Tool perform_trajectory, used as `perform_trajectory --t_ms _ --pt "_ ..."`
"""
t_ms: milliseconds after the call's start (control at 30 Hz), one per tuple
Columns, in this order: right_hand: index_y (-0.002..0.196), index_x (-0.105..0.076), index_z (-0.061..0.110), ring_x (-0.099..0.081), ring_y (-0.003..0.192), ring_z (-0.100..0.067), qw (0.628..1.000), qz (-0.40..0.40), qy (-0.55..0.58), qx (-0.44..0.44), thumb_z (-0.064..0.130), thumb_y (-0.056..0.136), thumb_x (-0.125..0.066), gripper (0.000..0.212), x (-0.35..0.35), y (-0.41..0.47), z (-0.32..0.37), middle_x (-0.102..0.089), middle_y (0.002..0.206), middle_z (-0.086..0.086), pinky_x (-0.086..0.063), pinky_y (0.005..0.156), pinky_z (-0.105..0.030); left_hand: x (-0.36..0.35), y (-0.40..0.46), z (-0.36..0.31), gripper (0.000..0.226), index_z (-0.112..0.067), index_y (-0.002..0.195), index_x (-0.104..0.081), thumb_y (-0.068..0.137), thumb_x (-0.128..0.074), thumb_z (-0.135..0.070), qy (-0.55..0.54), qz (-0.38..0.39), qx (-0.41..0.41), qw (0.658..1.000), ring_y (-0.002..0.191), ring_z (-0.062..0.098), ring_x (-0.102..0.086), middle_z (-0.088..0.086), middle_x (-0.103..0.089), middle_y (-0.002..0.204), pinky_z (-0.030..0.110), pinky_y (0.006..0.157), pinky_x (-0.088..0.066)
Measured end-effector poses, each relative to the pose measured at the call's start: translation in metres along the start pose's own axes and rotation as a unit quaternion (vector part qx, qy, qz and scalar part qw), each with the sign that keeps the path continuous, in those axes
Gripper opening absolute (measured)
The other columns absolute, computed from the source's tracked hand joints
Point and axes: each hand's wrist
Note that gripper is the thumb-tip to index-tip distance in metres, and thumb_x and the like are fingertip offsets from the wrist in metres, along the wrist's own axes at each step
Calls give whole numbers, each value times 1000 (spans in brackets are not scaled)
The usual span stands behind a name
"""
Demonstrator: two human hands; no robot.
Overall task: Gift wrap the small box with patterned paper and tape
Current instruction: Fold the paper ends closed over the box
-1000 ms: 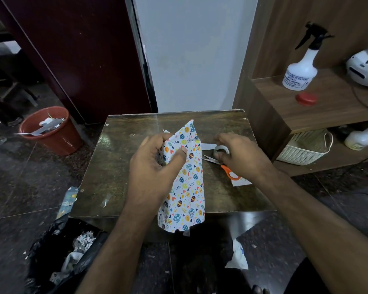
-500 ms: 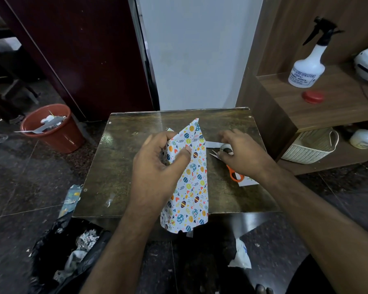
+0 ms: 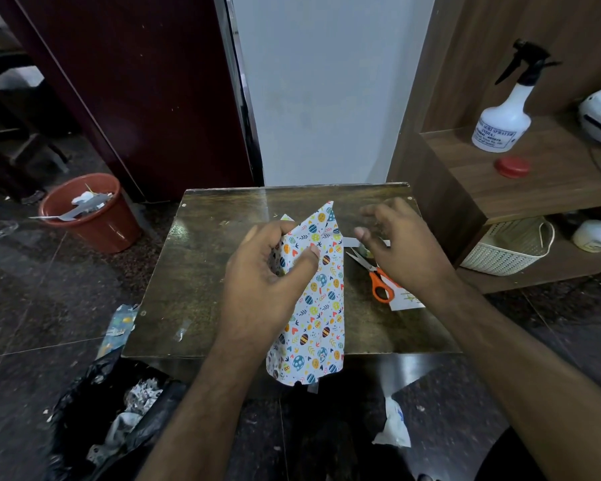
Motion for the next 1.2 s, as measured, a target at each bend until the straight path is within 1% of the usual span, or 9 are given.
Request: perform_trajectory --t_ms 100,233,300,500,633,767,833,967,1200 --pt "124 -69 21 -61 105 -2 990 -45 122 50 45 105 -52 35 9 -9 16 -62 117 8 -53 87 -32 -3 0 -4 13 -23 99 -73 87 -74 -28 -2 1 -13 1000 92 24 -67 -1 -66 98 53 78 -57" --pt "121 -72 22 -67 111 -16 942 -47 324 68 47 104 -51 36 19 -29 48 -68 114 6 -56 93 -42 -5 -2 -8 17 -24 104 -73 88 -74 -29 -44 17 -10 999 97 29 -68 3 -67 103 58 83 -57" --pt "116 -73 24 -69 105 -17 922 -49 377 66 42 99 -60 28 25 -37 61 -70 110 3 -55 91 -38 -7 -5 -10 21 -21 108 -73 88 -74 -26 -61 44 -18 997 101 30 -69 5 -68 107 59 86 -56" --pt "91 -78 18 -65 81 -25 911 -32 403 76 25 86 -81 9 40 -49 65 -72 86 -5 -52 73 -37 -14 -18 -18 19 -14 108 -70 90 -73 -18 -48 93 -68 992 99 27 -67 5 -67 103 54 87 -53" --pt "84 -81 25 -59 74 -40 901 -31 424 84 24 77 -85 9 52 -49 65 -70 80 -20 -50 66 -44 -12 -24 -19 30 -13 116 -61 89 -75 -13 -93 108 -58 988 96 25 -68 2 -70 103 47 84 -56" --pt "85 -81 26 -57 73 -46 894 -23 436 105 20 76 -87 12 53 -48 60 -67 78 -22 -49 63 -48 -13 -24 -17 29 -5 112 -58 89 -75 -7 -141 126 -52 980 99 27 -65 12 -67 107 47 86 -53" --pt "85 -81 26 -63 74 -40 895 -21 433 107 22 78 -85 9 52 -48 58 -71 80 -14 -52 64 -48 -14 -24 -17 28 -3 110 -59 88 -75 -5 -151 134 -47 978 99 25 -65 12 -68 106 41 85 -53" --pt "91 -79 18 -75 82 -15 888 2 451 89 20 82 -78 9 53 -48 56 -78 87 4 -57 71 -28 -16 -21 -16 26 -4 106 -59 86 -75 -4 -151 140 -47 977 92 19 -64 7 -67 98 35 80 -52" --pt "110 -75 17 -75 93 -14 890 5 452 65 11 94 -72 18 50 -45 57 -79 99 2 -58 75 -27 -14 -19 -13 31 -5 109 -57 85 -77 -4 -130 121 -55 982 95 36 -62 14 -65 103 56 84 -53"
Point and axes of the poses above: each hand's wrist, its own y-axis towards the middle knuckle, its own x-axis out of the back of the hand, z = x × y
